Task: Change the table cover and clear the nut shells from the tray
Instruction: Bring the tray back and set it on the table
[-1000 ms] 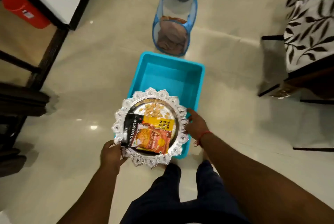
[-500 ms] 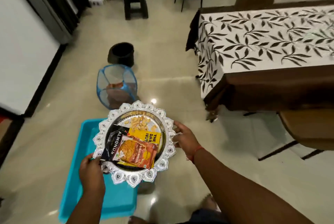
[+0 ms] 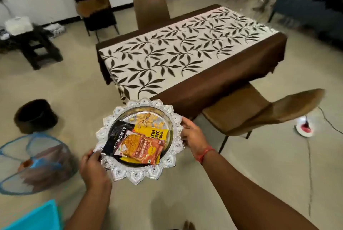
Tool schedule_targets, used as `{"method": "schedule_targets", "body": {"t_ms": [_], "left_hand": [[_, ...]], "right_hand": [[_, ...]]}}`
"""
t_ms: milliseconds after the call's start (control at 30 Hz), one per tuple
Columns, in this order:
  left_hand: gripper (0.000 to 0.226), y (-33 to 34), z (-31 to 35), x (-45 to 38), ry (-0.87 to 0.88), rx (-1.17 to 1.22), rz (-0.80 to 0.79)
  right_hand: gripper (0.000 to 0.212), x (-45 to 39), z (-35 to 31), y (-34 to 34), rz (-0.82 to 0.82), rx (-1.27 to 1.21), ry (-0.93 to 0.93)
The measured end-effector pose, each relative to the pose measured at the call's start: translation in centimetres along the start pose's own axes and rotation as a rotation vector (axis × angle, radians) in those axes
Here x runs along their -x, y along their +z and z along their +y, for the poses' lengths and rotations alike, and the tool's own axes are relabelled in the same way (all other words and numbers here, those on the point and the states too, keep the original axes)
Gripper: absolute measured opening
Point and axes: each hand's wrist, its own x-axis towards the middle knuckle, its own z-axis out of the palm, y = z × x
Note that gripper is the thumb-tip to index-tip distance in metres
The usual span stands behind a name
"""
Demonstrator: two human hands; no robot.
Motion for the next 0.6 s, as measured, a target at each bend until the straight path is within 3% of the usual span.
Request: {"method": "schedule_targets", "body": {"t_ms": [267, 600], "left_hand": [[0.022, 14.6, 0.4, -2.0, 0.018, 0.02, -0.16], [0.013, 30.5, 4.9, -10.3, -0.017, -0.099, -0.465]], "right_hand": [[0.061, -4.9, -4.4, -5.8, 0.153, -0.2, -0.135], [0.06, -16.6, -13.0, -6.6, 0.362, -0.258, -0.278]]}}
